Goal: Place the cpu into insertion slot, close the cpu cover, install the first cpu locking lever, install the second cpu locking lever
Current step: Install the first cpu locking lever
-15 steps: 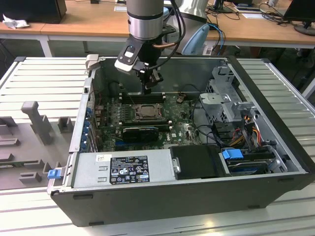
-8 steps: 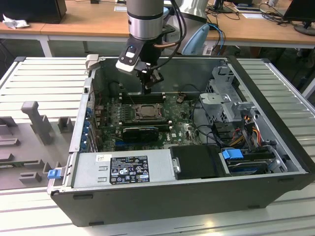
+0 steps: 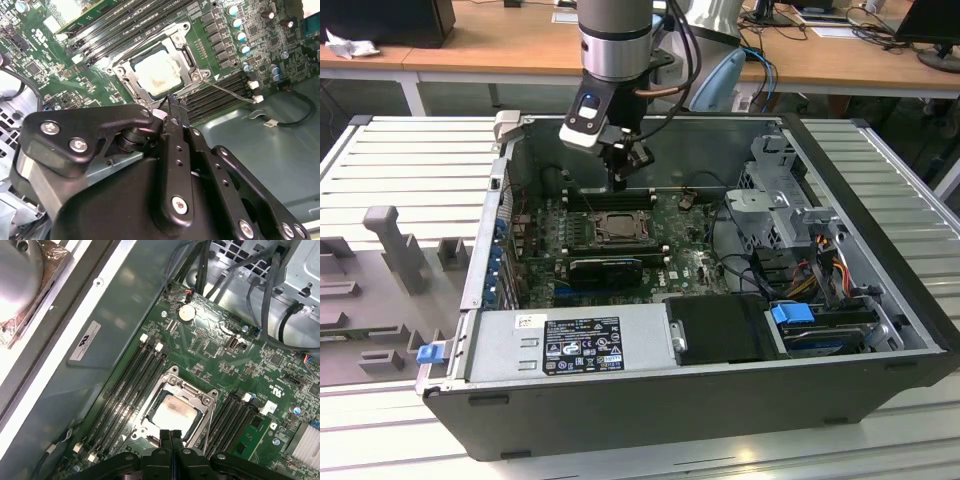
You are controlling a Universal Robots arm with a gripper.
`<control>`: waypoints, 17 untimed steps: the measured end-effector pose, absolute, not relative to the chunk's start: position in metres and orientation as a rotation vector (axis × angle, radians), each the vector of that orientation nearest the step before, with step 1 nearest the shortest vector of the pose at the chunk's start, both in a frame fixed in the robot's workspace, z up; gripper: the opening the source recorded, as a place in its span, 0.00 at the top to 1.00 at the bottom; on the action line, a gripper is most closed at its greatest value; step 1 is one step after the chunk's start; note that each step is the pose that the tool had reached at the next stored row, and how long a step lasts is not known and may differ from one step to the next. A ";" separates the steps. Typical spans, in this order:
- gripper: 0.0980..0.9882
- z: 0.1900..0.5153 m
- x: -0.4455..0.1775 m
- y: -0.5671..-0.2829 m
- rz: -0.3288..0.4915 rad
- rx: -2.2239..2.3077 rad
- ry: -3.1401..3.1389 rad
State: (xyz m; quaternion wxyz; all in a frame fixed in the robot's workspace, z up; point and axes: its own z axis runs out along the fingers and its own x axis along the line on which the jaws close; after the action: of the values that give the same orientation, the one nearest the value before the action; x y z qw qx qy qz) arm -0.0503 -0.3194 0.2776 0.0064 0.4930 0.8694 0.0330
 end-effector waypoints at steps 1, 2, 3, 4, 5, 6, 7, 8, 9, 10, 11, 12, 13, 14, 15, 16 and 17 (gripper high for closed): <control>0.99 0.278 -0.050 -0.319 0.103 1.536 2.724; 0.99 0.278 -0.050 -0.319 0.103 1.531 2.727; 0.99 0.278 -0.050 -0.319 0.103 1.525 2.730; 0.99 0.278 -0.050 -0.319 0.104 1.519 2.734; 0.99 0.278 -0.050 -0.319 0.104 1.509 2.740; 0.99 0.278 -0.050 -0.319 0.104 1.503 2.743; 0.99 0.278 -0.050 -0.319 0.104 1.497 2.747; 0.99 0.278 -0.050 -0.319 0.104 1.485 2.754; 0.99 0.278 -0.050 -0.319 0.104 1.475 2.759; 0.99 0.278 -0.050 -0.319 0.104 1.464 2.765; 0.99 0.278 -0.050 -0.319 0.104 1.459 2.768; 0.99 0.278 -0.050 -0.319 0.104 1.454 2.771; 0.99 0.278 -0.050 -0.319 0.104 1.445 2.776; 0.99 0.278 -0.050 -0.319 0.104 1.437 2.780; 0.99 0.278 -0.050 -0.319 0.104 1.433 2.783; 0.99 0.278 -0.050 -0.319 0.104 1.428 2.785; 0.99 0.278 -0.050 -0.319 0.104 1.421 2.789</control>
State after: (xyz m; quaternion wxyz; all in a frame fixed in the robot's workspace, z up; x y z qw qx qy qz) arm -0.0503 -0.3193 0.2776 0.0049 0.4536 0.8906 0.0333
